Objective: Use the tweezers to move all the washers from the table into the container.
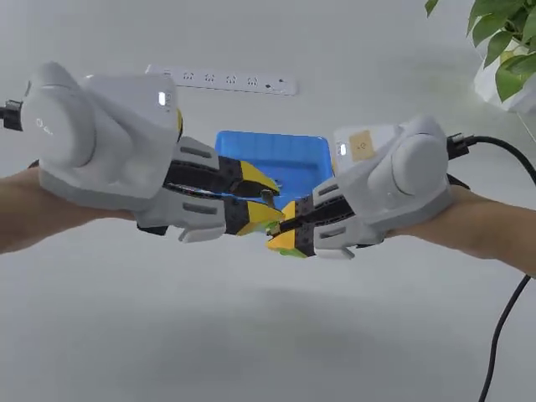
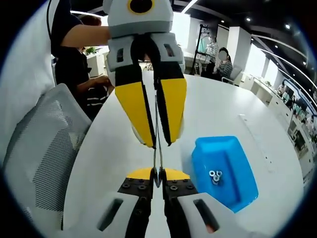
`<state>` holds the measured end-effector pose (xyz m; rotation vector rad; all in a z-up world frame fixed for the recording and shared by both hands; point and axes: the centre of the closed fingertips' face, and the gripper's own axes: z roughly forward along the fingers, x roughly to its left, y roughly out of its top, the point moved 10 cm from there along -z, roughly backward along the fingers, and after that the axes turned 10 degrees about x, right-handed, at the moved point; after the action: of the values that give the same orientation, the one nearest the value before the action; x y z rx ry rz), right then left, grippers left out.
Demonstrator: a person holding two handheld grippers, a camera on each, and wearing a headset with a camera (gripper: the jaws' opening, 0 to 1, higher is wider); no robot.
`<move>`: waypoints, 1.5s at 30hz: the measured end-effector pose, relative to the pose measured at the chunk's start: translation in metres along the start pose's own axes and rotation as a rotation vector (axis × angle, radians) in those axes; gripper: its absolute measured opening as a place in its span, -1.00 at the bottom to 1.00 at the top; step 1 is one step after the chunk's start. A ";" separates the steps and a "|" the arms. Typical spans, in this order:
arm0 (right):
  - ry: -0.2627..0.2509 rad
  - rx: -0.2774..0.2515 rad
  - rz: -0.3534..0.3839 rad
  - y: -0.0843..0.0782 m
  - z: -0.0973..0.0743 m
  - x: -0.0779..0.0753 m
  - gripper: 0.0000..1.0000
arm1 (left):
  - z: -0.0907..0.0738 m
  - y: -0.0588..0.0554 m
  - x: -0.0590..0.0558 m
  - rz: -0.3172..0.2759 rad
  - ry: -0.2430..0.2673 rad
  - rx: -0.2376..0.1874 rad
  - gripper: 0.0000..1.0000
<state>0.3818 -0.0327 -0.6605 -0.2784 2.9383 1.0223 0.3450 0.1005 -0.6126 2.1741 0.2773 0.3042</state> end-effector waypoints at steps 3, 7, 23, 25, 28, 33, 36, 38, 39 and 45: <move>-0.006 0.002 0.001 -0.001 -0.002 -0.002 -0.85 | -0.002 -0.001 0.001 0.015 -0.006 0.001 -0.86; -0.014 0.010 -0.012 -0.001 -0.005 -0.003 -0.85 | -0.006 -0.008 0.001 0.021 -0.004 0.002 -0.87; -0.014 0.032 -0.059 0.001 -0.019 0.006 -0.85 | -0.006 -0.019 -0.003 0.121 -0.044 0.114 -0.85; -0.019 0.026 -0.062 0.003 -0.020 0.005 -0.85 | -0.002 -0.020 -0.002 0.109 -0.050 0.116 -0.83; -0.021 0.031 -0.071 0.004 -0.019 0.004 -0.85 | 0.002 -0.021 -0.002 0.122 -0.055 0.133 -0.80; -0.016 0.039 -0.076 0.003 -0.017 0.003 -0.86 | 0.004 -0.023 0.001 0.127 -0.056 0.153 -0.84; -0.016 0.042 -0.070 0.002 -0.016 0.002 -0.85 | 0.006 -0.025 0.003 0.133 -0.054 0.161 -0.84; -0.013 0.047 -0.070 0.002 -0.015 0.002 -0.85 | 0.008 -0.027 0.004 0.132 -0.062 0.170 -0.84; -0.012 0.049 -0.071 0.002 -0.015 0.002 -0.85 | 0.010 -0.028 0.005 0.138 -0.064 0.182 -0.84; -0.005 0.080 -0.072 -0.004 -0.006 -0.001 -0.85 | 0.021 -0.037 0.008 0.151 -0.074 0.226 -0.84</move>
<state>0.3837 -0.0396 -0.6581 -0.3757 2.9324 0.8935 0.3556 0.1081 -0.6534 2.4292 0.1096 0.2877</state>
